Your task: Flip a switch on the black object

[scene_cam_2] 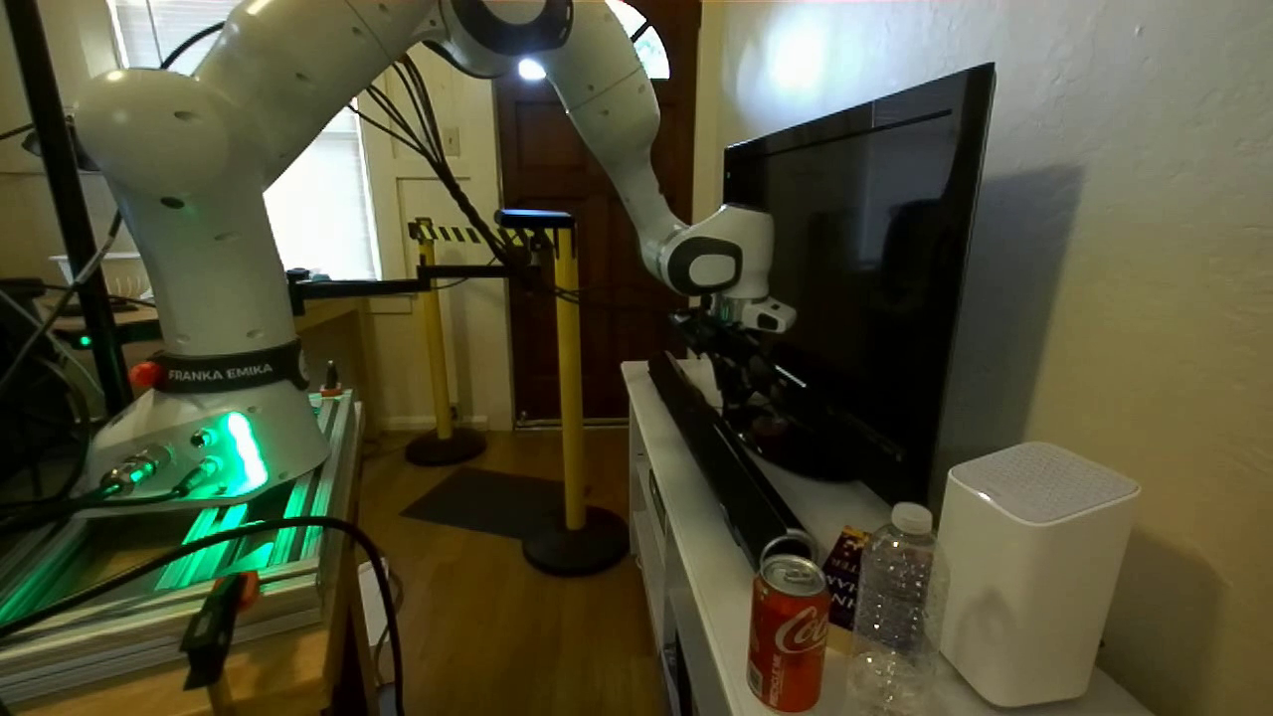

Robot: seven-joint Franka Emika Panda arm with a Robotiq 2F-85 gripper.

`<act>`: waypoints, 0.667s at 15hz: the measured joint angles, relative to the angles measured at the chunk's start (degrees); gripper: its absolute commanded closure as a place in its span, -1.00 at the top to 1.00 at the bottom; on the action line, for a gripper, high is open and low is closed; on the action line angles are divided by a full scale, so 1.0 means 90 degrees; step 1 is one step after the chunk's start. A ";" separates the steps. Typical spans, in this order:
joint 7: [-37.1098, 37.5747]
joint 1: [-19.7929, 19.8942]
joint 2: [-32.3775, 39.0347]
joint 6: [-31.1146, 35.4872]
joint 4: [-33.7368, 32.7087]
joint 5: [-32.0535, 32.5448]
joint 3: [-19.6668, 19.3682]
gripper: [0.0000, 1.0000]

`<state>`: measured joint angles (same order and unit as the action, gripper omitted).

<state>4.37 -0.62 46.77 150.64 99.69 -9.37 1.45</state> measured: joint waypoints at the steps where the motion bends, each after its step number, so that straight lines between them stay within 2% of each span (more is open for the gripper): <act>1: 0.0014 0.0000 0.0006 0.0000 -0.0010 0.0000 0.0000 -1.00; 10: 0.0100 -0.0024 -0.0009 -0.0061 -0.0121 0.0000 0.0002 -1.00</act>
<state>5.27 -0.84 46.68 150.09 98.60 -9.37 1.47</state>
